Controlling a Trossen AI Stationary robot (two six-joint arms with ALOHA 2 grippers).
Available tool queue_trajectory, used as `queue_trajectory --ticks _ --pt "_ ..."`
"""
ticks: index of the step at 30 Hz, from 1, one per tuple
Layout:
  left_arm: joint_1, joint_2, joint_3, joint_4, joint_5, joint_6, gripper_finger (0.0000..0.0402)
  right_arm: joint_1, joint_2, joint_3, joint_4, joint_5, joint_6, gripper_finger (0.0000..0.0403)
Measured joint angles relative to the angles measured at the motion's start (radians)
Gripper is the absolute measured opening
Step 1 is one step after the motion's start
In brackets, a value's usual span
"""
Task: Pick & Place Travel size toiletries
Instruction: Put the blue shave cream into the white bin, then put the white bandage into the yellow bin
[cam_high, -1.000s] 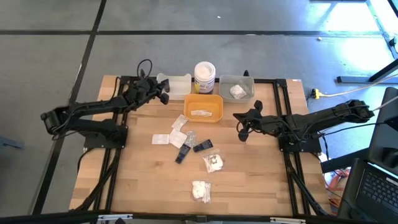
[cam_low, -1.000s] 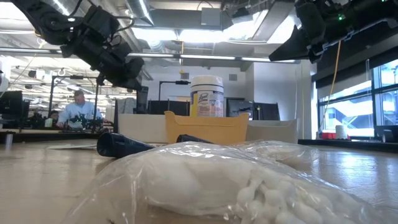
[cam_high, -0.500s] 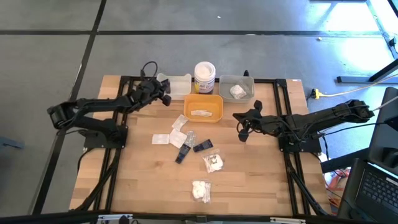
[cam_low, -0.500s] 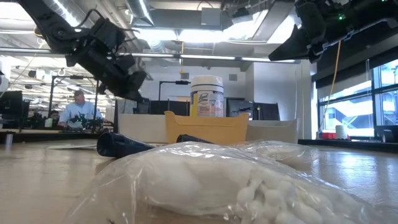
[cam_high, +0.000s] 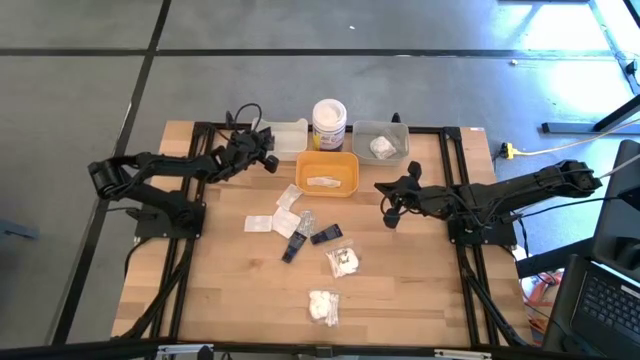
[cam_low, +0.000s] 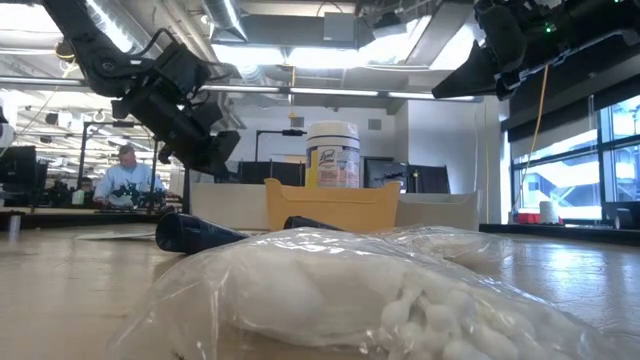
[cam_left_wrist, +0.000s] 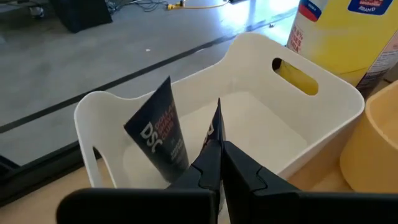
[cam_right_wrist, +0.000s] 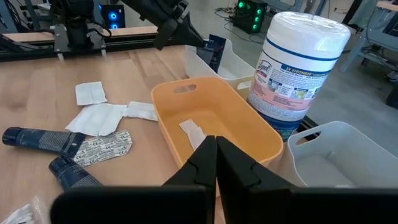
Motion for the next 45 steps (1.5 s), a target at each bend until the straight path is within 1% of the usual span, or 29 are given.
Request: queue_trajectory --ticks 6,13,17,23,27,32,35,39,45 --pt "0.000 0.015 0.001 0.013 0.002 -0.007 0.0003 0.000 0.000 0.000 0.000 0.000 -0.005 0.0033" --pt "0.000 0.015 0.001 0.009 0.006 -0.019 0.0009 0.000 0.000 0.000 0.000 0.000 -0.006 0.0038" --pt "0.000 0.017 0.001 0.002 0.009 -0.021 0.0026 0.000 0.000 0.000 0.000 0.000 -0.009 0.0035" --pt "0.000 0.018 0.000 -0.002 0.011 -0.028 0.0063 0.000 0.000 0.000 0.000 0.000 -0.009 0.0022" --pt "0.000 0.009 0.000 0.002 0.041 -0.028 0.0086 0.000 0.000 0.000 0.000 0.000 -0.008 0.0012" --pt "0.000 -0.029 0.000 0.006 0.068 -0.028 0.0107 0.000 0.000 0.000 0.000 0.000 -0.008 0.0006" --pt "0.000 -0.065 0.000 0.007 0.085 -0.028 0.0115 0.000 0.000 0.000 0.000 0.000 -0.008 0.0012" --pt "0.000 -0.123 0.000 0.008 0.108 -0.028 0.0120 0.000 0.000 0.000 0.000 0.000 -0.009 0.0026" --pt "0.000 -0.237 0.000 0.007 0.194 -0.027 0.0119 0.000 0.000 0.000 0.000 0.000 -0.017 0.0036"
